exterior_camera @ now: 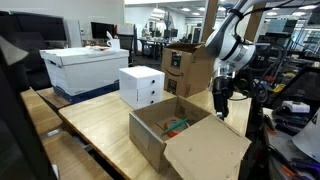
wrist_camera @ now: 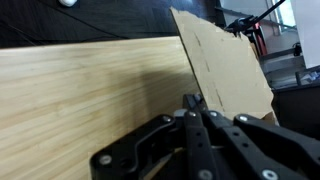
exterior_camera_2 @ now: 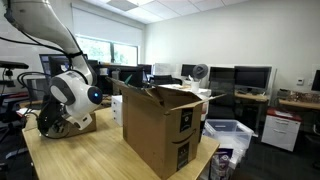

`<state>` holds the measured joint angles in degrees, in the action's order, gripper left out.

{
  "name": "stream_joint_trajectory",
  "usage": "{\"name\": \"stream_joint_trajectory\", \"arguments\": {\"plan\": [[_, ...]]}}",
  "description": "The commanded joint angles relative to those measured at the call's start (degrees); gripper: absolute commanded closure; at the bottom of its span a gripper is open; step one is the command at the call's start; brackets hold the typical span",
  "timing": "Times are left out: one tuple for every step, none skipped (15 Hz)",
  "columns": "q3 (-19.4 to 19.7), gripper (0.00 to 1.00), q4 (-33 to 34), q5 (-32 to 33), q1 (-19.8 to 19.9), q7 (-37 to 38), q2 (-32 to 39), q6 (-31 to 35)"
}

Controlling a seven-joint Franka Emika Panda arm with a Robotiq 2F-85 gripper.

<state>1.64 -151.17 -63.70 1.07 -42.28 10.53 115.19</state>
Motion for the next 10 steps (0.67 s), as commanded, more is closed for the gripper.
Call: {"name": "stream_joint_trajectory", "arguments": {"plan": [[-0.6,0.98,0.1,0.9,-0.1,2.5,0.1,-1.4],[-0.3,0.98,0.6,1.8,0.4,2.9,0.5,-3.9],[-0.2,0.98,0.7,2.0,0.5,3.0,0.6,-4.6],[0.0,0.98,0.9,2.3,0.8,2.7,0.7,-6.3],[0.3,0.98,1.0,2.4,1.2,2.3,0.7,-7.6],[0.6,0.98,1.3,2.6,1.6,1.9,0.7,-9.4],[0.8,0.98,1.4,2.7,1.8,1.9,0.8,-10.2],[1.2,0.98,1.6,2.6,2.1,1.8,0.8,-11.6],[1.4,0.98,1.8,2.5,2.3,1.8,0.8,-12.4],[1.6,0.98,2.0,2.3,2.5,1.7,0.7,-13.1]]}}
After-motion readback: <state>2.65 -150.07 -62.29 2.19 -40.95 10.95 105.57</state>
